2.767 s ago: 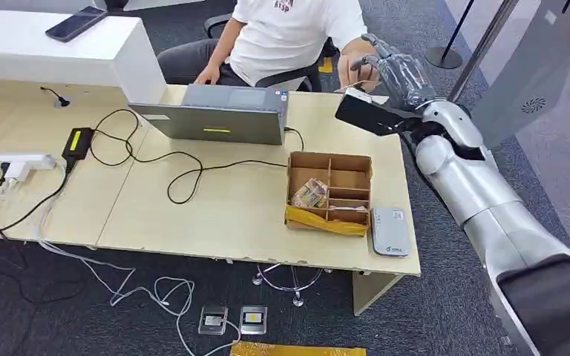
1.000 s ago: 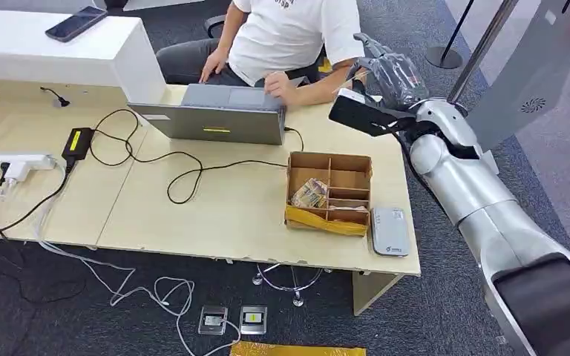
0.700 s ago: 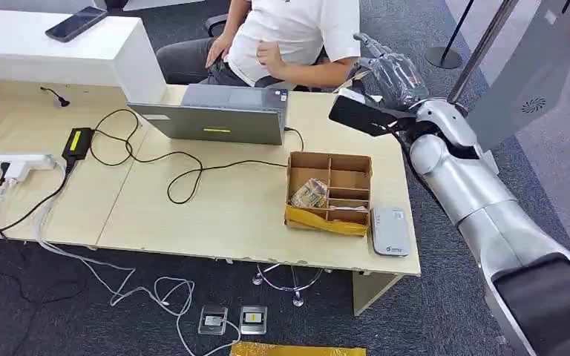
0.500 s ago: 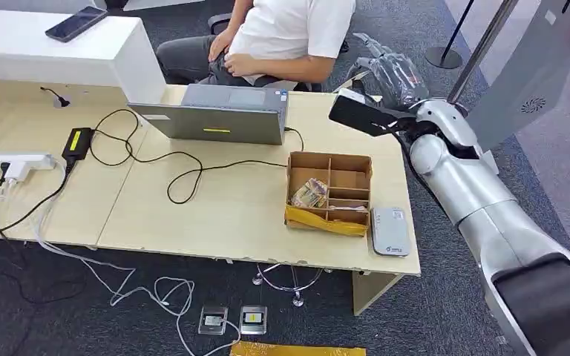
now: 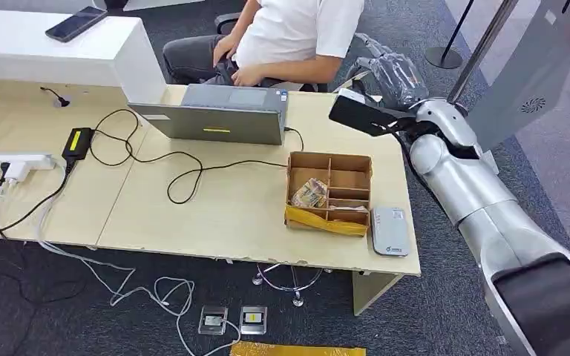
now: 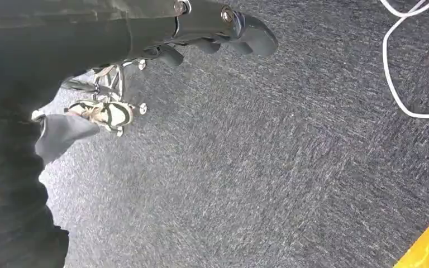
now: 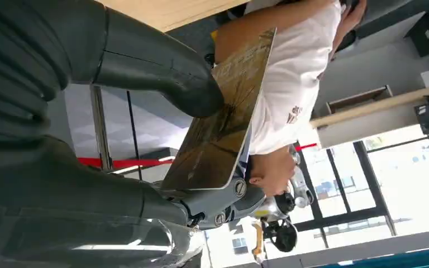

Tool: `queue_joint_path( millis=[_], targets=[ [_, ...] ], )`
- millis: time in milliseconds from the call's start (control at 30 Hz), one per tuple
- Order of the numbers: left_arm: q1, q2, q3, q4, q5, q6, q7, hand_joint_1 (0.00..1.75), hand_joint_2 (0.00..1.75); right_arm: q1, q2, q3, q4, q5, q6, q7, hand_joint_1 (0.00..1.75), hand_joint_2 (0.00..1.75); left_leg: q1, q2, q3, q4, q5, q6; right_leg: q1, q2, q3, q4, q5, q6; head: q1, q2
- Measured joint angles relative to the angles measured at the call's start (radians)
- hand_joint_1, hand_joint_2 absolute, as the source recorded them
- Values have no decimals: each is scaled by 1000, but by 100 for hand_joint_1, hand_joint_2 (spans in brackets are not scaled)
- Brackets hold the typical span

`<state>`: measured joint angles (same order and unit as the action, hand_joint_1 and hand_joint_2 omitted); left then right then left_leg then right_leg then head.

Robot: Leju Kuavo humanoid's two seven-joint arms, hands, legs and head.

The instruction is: Pass the card to the sensor for recognition and then transmit it.

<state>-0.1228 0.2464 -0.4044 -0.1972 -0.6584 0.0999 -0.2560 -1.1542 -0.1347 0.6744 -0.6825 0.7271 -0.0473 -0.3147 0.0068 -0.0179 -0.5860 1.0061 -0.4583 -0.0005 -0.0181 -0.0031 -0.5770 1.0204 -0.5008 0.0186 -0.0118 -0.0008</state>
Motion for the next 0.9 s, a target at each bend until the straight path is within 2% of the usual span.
queue_joint_path(
  millis=[900],
  targets=[
    [0,0,0,0,0,0,0,0,175,0,0,0,0,0,0,0,175,175,0,0,0,0,0,0,0,0,0,0,0,0,0,0]
  ],
)
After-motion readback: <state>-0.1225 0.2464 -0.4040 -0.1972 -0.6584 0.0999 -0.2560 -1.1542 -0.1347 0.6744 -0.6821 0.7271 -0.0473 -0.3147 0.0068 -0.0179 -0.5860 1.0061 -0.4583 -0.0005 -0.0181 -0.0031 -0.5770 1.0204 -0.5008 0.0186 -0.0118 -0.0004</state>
